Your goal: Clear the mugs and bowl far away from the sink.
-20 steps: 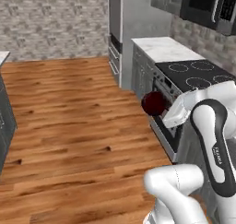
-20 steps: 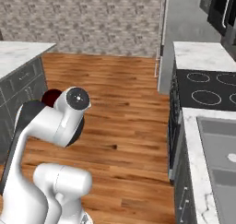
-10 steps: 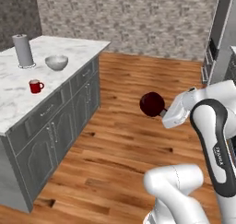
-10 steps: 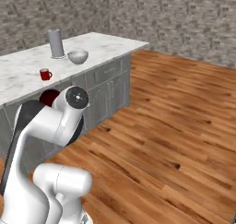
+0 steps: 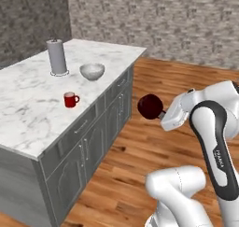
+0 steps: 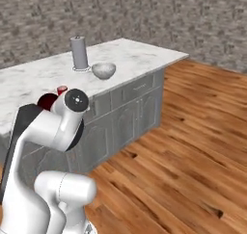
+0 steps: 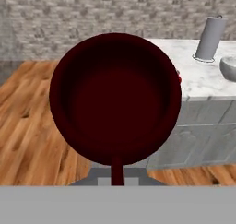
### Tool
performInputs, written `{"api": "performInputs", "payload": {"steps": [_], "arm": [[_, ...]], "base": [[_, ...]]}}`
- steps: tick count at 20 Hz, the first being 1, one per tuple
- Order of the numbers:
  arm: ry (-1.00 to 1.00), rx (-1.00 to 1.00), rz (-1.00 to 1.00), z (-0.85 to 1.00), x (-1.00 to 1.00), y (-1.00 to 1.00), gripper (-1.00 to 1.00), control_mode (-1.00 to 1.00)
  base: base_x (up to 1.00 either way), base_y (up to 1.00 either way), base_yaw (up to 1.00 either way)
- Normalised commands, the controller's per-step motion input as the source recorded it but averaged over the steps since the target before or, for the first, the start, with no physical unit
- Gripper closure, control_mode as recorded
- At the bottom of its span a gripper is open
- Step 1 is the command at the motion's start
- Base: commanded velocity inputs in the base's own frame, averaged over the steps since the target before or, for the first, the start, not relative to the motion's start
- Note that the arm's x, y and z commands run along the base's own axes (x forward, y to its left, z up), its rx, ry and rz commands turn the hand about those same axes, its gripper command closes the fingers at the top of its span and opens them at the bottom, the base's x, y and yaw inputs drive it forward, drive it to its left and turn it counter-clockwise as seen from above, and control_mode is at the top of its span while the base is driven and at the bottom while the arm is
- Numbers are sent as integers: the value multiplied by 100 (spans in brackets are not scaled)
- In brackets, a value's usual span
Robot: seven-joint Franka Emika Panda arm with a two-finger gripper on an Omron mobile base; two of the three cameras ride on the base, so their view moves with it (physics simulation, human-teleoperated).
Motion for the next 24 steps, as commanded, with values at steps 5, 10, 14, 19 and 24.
{"api": "performInputs", "payload": {"steps": [5, 10, 14, 19, 24], "arm": [[0, 0, 0, 0, 0, 0, 100, 100], [0, 0, 0, 0, 0, 0, 100, 100], [0, 0, 0, 0, 0, 0, 100, 100], [0, 0, 0, 0, 0, 0, 100, 100], [0, 0, 0, 0, 0, 0, 100, 100]], "base": [[97, 34, 12], [34, 32, 45], [7, 2, 63], [18, 2, 56], [53, -16, 27]]}}
